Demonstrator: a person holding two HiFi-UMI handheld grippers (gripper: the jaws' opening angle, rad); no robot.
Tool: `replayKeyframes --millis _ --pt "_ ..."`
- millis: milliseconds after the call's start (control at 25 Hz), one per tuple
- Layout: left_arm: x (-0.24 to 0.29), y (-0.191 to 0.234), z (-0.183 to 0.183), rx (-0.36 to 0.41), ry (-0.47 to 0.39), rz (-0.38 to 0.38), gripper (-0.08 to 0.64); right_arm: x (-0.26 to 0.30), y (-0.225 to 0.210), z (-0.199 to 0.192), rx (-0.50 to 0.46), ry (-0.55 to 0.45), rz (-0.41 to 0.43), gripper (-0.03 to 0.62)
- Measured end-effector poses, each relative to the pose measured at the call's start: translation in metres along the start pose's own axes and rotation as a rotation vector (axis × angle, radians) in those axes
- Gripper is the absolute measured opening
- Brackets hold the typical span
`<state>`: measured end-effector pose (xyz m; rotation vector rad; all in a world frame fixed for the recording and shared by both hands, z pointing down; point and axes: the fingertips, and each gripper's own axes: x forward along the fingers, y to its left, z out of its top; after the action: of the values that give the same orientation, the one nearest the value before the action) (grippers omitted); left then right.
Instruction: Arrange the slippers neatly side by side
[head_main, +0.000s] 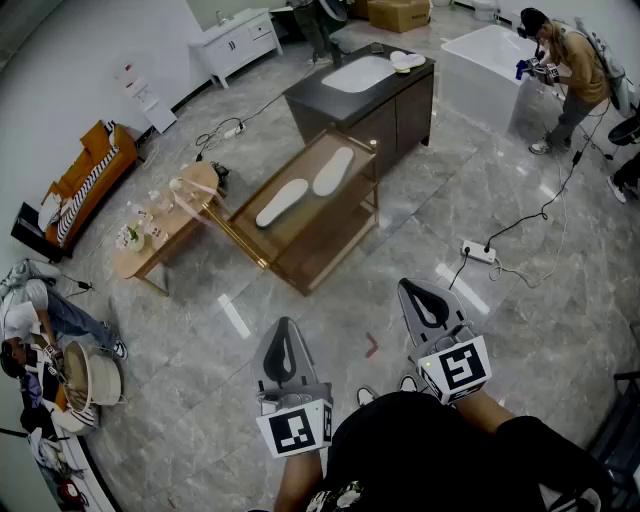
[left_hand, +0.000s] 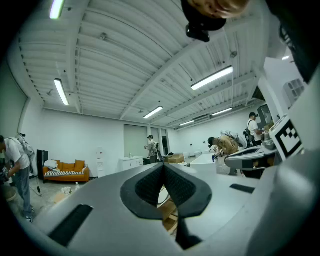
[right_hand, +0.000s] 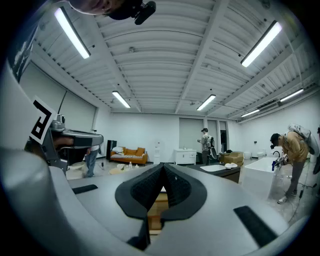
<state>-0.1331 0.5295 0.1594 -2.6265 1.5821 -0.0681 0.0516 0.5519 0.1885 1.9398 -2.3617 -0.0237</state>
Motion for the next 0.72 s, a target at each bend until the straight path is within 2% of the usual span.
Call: replayKeyframes --millis 480,720 --pt "-0.002 -0.006 0.0 0.005 0.006 0.009 0.0 -0.003 0.0 -0.002 0.012 -0.017 0.029 -0.003" --pt "-0.003 -0.021 -0.004 0.0 0.011 0.022 0.0 -0.014 -0.007 -0.006 -0.013 -0.036 0.05 -0.002"
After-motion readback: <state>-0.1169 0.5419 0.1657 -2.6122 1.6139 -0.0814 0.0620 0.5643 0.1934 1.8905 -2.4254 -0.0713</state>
